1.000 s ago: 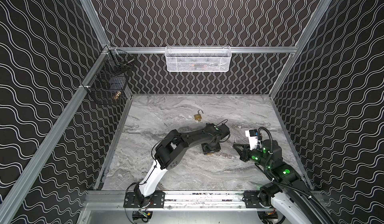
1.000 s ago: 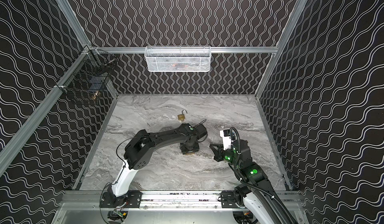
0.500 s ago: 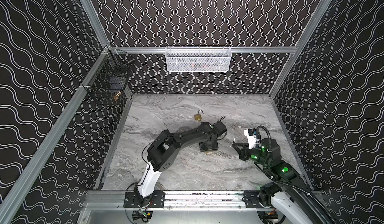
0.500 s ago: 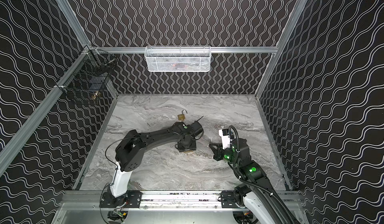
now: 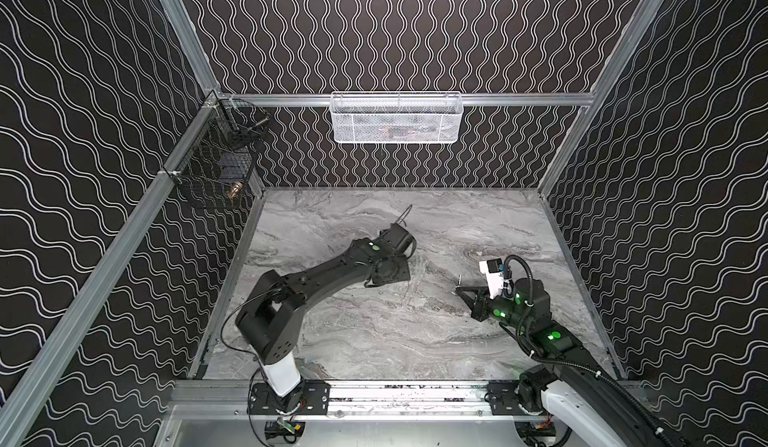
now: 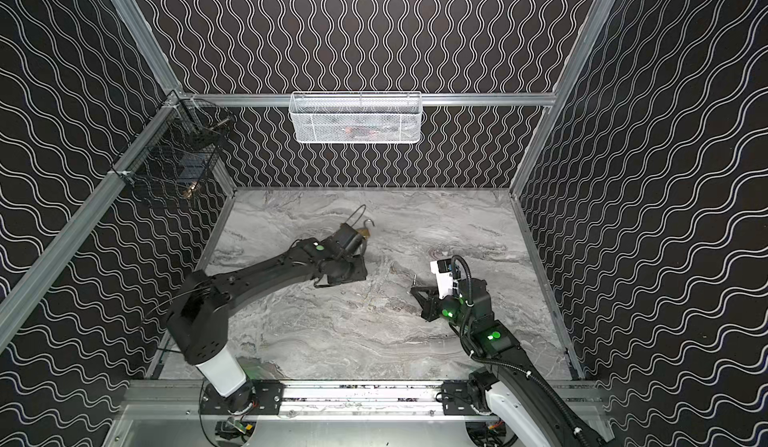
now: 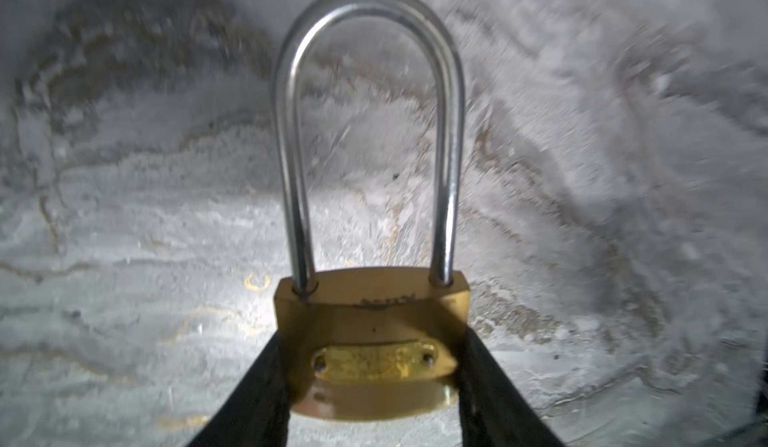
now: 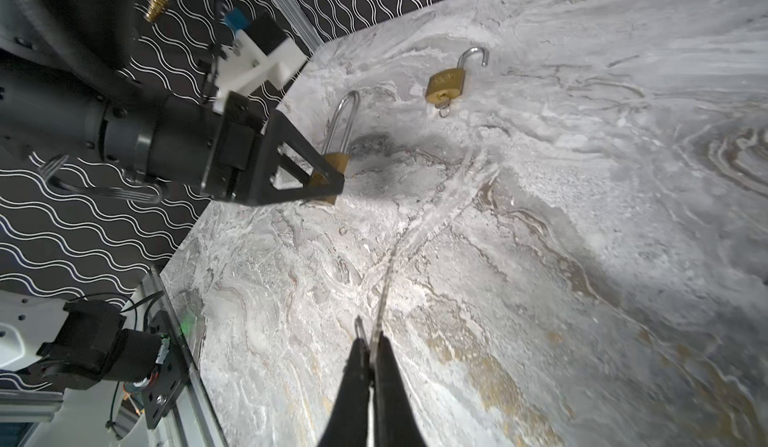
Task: Unlock with the key
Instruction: 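Lift the padlock with the left gripper while the right brings the key toward it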
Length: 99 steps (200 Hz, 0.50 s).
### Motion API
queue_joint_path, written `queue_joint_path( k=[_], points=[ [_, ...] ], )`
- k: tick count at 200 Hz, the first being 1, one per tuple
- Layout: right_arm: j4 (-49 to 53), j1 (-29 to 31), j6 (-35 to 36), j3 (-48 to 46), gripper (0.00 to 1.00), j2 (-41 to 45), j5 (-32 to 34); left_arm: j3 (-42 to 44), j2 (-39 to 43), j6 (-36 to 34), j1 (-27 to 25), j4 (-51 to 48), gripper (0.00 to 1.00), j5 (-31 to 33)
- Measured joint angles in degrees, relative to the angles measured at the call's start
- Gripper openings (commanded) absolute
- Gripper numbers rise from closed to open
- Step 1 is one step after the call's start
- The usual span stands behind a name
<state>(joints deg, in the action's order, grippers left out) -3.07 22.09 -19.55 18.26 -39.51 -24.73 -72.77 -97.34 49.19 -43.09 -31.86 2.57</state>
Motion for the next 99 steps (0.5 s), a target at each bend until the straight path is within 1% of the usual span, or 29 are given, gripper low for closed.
queue_joint_path(
  k=[35,64,99],
  points=[
    [-6.32,0.15,-2.12,-1.14,0.00,-3.34,-0.42,5.07,5.05,-0.52,1.14,10.36,0.36,-1.62],
    [-9.33,1.68,-2.34,-1.14,0.00,-6.21,-1.38,7.08,5.95,-0.66,1.14,17.27,0.36,-4.15],
    [-10.69,7.54,-2.03,0.57,0.00,-10.40,0.13,8.61,6.10,-0.70,1.14,22.64,0.35,-6.58]
  ],
)
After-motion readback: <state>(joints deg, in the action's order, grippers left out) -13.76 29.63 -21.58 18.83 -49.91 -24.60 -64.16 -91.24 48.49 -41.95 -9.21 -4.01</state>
